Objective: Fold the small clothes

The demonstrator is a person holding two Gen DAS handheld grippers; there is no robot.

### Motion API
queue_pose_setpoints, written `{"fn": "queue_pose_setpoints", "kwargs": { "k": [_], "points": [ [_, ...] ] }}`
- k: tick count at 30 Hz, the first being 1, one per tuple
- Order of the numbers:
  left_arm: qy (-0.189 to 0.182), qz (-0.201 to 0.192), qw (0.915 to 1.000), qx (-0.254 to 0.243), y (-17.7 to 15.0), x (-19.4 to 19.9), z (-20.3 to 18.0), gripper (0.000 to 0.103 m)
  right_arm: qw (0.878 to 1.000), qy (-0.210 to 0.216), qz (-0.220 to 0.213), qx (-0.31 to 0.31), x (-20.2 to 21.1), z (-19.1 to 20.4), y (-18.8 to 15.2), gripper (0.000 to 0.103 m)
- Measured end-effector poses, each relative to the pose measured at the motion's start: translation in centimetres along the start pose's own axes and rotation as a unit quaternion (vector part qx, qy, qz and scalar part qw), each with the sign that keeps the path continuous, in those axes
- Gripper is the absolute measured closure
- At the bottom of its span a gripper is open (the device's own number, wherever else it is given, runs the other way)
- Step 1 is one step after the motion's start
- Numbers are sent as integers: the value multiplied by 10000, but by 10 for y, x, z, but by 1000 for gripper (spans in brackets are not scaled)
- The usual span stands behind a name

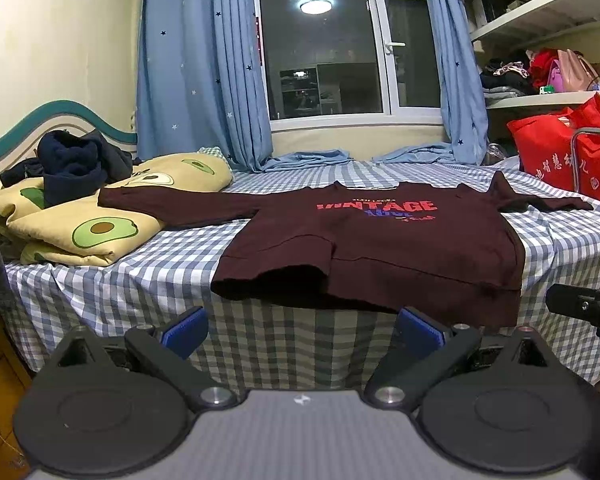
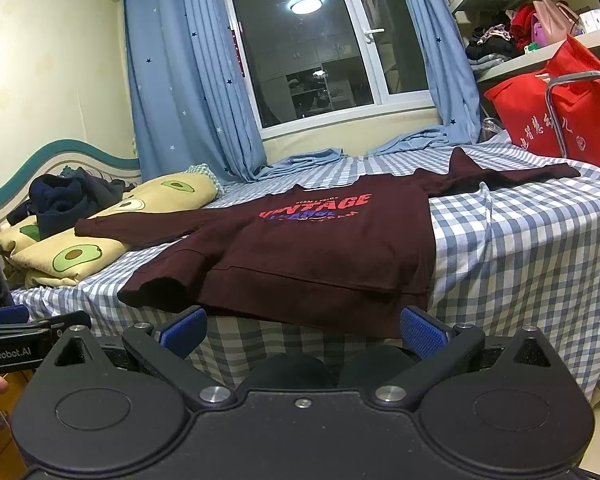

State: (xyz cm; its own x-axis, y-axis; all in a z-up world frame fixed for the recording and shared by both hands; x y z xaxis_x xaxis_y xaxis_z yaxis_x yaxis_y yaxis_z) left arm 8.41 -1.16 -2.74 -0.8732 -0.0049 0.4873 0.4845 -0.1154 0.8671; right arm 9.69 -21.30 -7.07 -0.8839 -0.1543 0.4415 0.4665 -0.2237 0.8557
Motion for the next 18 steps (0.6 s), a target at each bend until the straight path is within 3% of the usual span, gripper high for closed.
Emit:
{"fn": "queue_pose_setpoints", "kwargs": {
  "k": [18],
  "points": [
    [-48,87,9999,-69,-1,-8,-4,1,9999,12,75,-76,-4,-1,-8,0]
  ]
}}
Point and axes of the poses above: each gripper's, at about its wrist camera, not at the fingertips, and x roughly against the way its jaws point, z to its left, y to its top, the point moved 8 cm from there along -x, roughly the way its jaws point, and after that the axes turned 8 degrees about z, right-handed, at the moved point
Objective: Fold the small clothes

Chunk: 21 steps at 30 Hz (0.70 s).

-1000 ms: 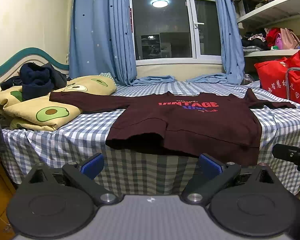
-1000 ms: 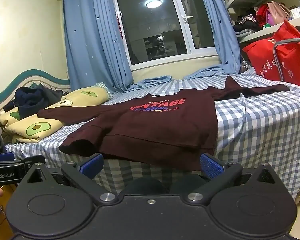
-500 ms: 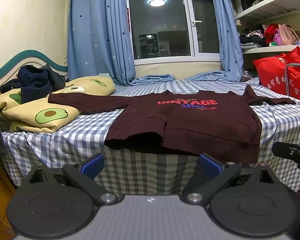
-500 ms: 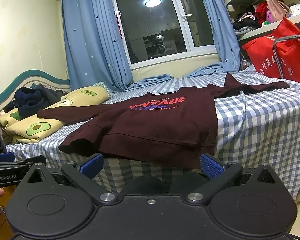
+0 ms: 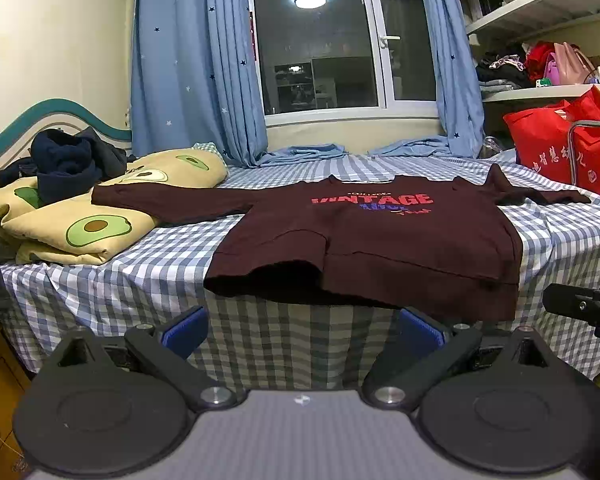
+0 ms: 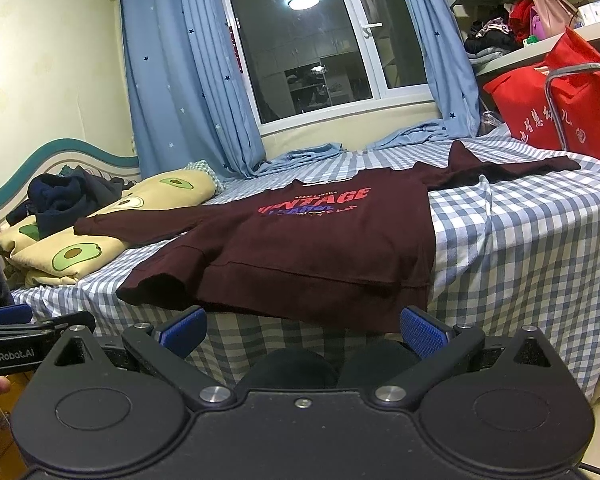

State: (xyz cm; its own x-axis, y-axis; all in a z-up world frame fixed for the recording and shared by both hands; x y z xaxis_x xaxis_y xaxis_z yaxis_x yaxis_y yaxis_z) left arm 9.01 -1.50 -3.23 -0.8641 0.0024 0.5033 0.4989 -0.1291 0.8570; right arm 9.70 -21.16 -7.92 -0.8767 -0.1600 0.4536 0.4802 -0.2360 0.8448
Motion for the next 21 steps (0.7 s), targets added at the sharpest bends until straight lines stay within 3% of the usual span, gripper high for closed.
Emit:
{"fn": "queue_pose_setpoints", "kwargs": {
  "k": [21],
  "points": [
    [-95,417,9991,-79,-2,-32,-10,1,9995,2,289,-91,-18,-8,2,0]
  ]
}}
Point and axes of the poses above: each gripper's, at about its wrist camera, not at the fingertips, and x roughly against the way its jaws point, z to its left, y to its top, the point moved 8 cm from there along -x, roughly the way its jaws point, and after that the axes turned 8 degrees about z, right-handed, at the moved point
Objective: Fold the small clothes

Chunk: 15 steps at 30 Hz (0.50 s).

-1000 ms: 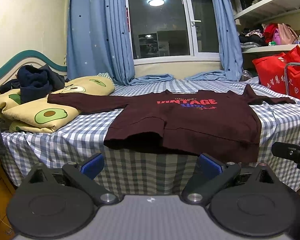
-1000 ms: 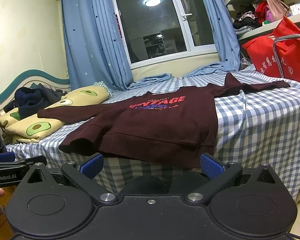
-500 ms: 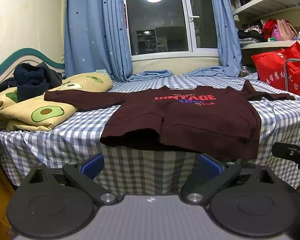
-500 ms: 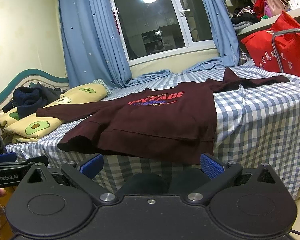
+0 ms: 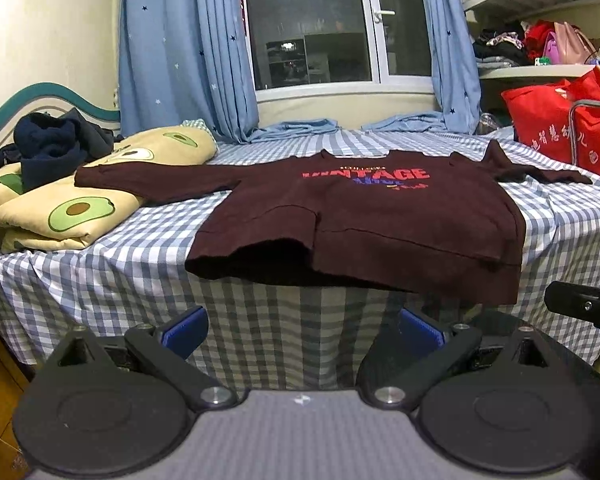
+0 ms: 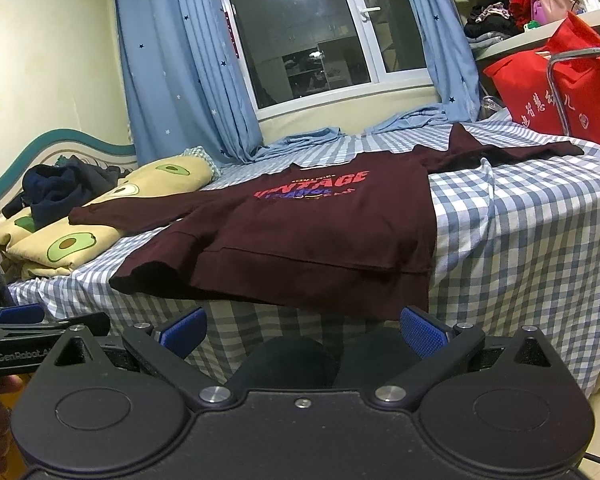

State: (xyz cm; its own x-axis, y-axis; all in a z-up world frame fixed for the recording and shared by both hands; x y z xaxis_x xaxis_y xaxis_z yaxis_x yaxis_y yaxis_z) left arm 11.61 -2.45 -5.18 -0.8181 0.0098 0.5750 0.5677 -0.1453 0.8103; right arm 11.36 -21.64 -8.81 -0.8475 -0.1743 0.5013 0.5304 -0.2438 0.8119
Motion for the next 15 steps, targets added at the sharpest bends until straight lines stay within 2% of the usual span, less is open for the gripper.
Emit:
{"fn": "queue_pose_setpoints", "kwargs": {
  "k": [15],
  "points": [
    [-153,498,9981,-334,17,-56,-24,1,9987,-168,381,-289,-37,-24,6,0]
  ]
}}
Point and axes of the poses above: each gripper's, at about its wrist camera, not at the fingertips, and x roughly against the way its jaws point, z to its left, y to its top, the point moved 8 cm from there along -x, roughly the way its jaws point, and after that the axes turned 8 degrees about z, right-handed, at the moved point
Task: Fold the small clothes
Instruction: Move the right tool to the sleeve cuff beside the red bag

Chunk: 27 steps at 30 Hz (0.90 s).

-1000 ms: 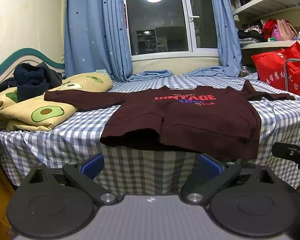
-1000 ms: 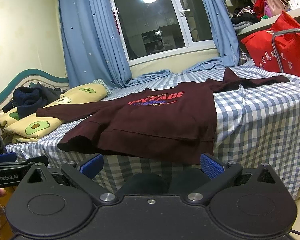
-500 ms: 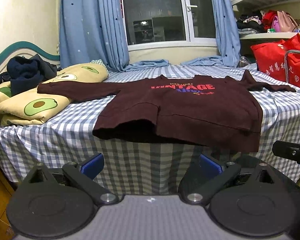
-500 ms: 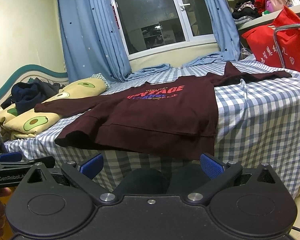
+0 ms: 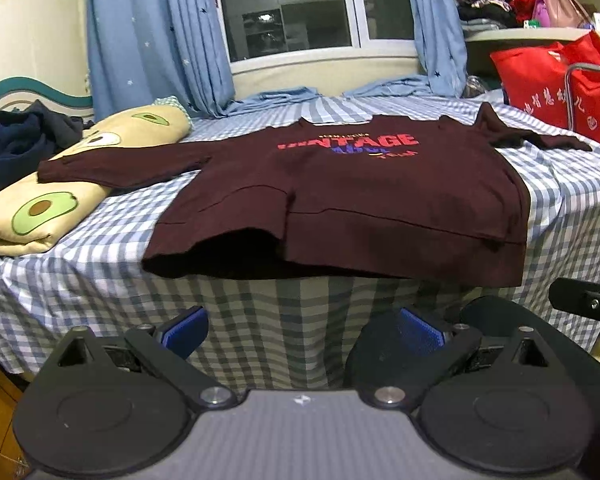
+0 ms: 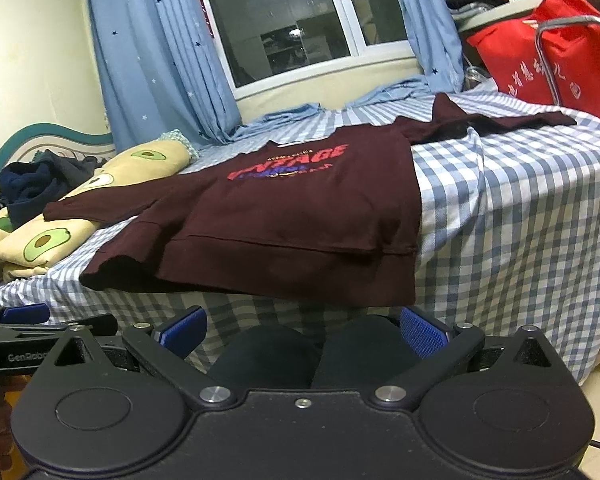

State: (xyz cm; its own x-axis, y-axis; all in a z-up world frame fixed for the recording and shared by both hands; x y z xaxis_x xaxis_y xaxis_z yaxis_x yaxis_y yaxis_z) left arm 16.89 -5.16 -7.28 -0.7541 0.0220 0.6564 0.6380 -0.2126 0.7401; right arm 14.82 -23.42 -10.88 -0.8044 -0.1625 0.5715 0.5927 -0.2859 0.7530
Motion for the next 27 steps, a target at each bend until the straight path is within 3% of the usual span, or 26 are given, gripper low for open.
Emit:
{"fn": "queue_pose_setpoints", "kwargs": {
  "k": [9,14,19,23,27],
  "points": [
    [-61,254,9995,-191,41,-37,-23,1,9991,41,403,-134,-36,-24,27,0],
    [20,173,9997,-191,90,-58,-37,1,9990,-33,438,-122,-61,-64,81,0],
    [-101,43,9999,-51,149,-84,-57,1,9984,-536,163,66,-85,-123,151,0],
    [9,-163,9999,14,190,-111,-78,1,9962,-863,-90,27,-109,-182,202,0],
    [3,-255,9996,81,221,-147,-104,1,9866,-1577,-427,-4,-132,-246,243,0]
  ]
}}
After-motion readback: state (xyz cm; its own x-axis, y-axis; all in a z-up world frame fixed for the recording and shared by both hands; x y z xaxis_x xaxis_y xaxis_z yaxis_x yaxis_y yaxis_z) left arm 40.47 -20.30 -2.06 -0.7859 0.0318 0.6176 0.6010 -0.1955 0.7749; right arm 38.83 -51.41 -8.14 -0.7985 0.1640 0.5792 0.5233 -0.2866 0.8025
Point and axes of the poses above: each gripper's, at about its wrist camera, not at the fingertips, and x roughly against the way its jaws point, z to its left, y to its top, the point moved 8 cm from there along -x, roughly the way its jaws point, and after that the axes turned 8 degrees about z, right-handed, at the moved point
